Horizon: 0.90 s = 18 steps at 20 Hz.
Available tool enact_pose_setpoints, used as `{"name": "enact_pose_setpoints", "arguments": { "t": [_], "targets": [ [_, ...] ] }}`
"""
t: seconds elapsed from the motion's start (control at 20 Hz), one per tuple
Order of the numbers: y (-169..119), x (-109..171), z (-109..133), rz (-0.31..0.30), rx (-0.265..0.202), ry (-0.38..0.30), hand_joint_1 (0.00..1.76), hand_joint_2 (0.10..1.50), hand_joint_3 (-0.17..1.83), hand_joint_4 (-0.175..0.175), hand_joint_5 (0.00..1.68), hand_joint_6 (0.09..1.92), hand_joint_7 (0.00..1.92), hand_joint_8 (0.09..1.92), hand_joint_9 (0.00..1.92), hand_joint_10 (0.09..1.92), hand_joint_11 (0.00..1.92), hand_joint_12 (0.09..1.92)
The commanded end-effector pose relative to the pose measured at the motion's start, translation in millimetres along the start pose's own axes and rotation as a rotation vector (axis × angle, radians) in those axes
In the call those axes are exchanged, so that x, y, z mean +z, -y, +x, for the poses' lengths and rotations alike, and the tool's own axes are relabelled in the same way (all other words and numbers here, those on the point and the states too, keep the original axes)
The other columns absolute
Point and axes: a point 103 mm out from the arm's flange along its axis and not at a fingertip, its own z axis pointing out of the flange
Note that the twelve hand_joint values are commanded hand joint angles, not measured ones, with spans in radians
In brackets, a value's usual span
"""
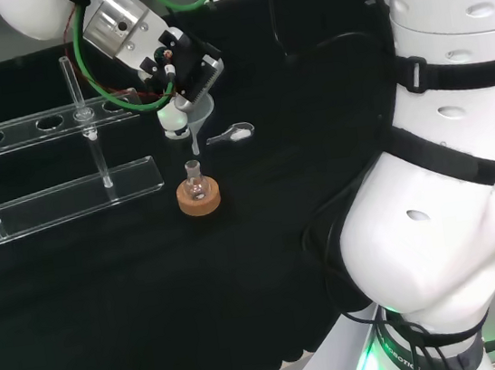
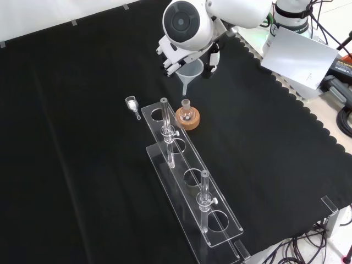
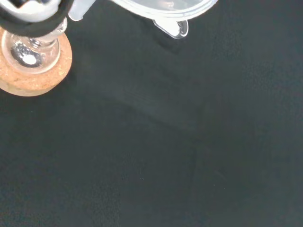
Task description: Place the funnel on the round-bottom flask.
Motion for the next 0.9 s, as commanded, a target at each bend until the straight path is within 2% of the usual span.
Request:
{"name": "enact_pose_setpoints", "arguments": {
  "t": [0.05, 0.4, 0.45, 0.55, 0.75, 0.9],
  "targets": [
    [-2, 7, -6, -0.002, -0.013, -0.007, 0.77, 0.66, 0.53, -0.039, 0.54, 0.84, 0.68, 0.76, 0.97, 0.52, 0.54, 1.31],
    [-2, -6, 22, 0.001, -0.028, 0.009, 0.77, 0.66, 0.53, -0.038, 0.54, 0.84, 0.68, 0.76, 0.97, 0.52, 0.53, 1.31],
    [-3, 4, 10, -0.003, -0.041, -0.017, 0.77, 0.66, 0.53, -0.038, 0.54, 0.84, 0.68, 0.76, 0.97, 0.52, 0.53, 1.31],
    [-4, 7, 4, -0.007, -0.043, -0.015, 0.77, 0.66, 0.53, -0.038, 0.54, 0.84, 0.68, 0.76, 0.97, 0.52, 0.53, 1.32],
    [-4, 8, 4, -0.008, -0.04, -0.008, 0.77, 0.66, 0.53, -0.037, 0.54, 0.84, 0.68, 0.76, 0.97, 0.52, 0.53, 1.32],
    [-5, 1, 15, -0.002, -0.039, 0.002, 0.77, 0.66, 0.53, -0.037, 0.54, 0.84, 0.68, 0.76, 0.97, 0.52, 0.52, 1.32]
  ]
}}
